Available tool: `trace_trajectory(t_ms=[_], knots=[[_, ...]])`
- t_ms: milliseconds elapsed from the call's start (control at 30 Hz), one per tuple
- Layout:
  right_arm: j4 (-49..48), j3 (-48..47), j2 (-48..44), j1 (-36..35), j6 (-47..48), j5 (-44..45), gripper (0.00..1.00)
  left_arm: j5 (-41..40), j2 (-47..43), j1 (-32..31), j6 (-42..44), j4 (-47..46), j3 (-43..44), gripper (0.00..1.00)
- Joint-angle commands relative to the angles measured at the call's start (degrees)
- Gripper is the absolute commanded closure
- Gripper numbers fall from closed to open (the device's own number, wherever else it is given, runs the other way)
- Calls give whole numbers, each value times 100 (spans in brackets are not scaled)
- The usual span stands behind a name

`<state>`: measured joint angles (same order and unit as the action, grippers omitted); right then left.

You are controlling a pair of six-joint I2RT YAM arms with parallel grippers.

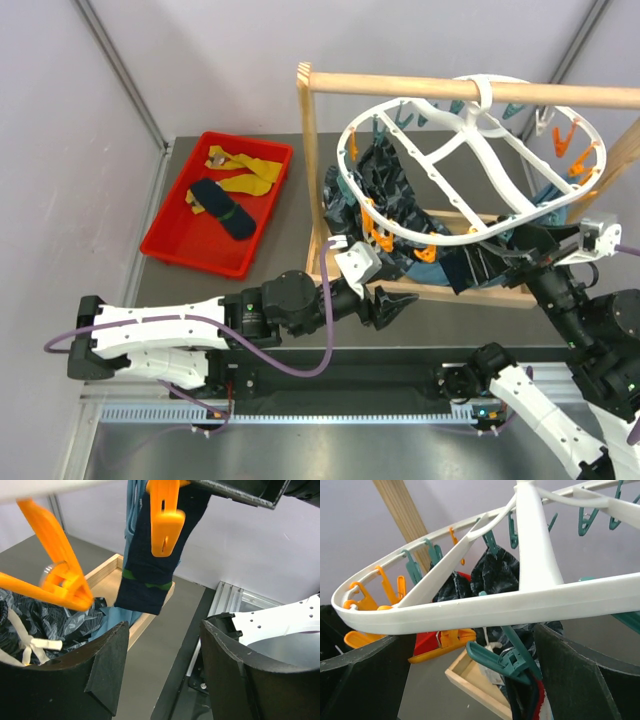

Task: Clip the socks to the hanger
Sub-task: Clamp the sock onto the hanger.

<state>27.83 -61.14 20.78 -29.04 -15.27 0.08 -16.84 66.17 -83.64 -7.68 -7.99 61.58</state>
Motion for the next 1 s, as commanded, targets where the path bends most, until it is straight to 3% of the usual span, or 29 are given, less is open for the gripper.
trace_trajectory(t_ms=[0,133,300,533,700,967], knots=[[-787,128,-108,-14,-441,597,0,128,-17,-21,-102,-502,-58,36],[-1220,358,-31,-6,-854,651,0,129,-8,-21,-93,-555,-24,36],[388,-1150,1111,-14,-961,363,0,-310,62,-13,-189,-529,29,36],[1372,-1594,1201,-23,-653,19,0,-461,159,-21,-242,-581,12,35],[1925,-1619,1016,-14,-329,-710,0,-294,133,-13,-207,-599,3,35],[2788,-2007,964,-14,120,-658,0,-328,124,-21,-190,-607,-15,35]])
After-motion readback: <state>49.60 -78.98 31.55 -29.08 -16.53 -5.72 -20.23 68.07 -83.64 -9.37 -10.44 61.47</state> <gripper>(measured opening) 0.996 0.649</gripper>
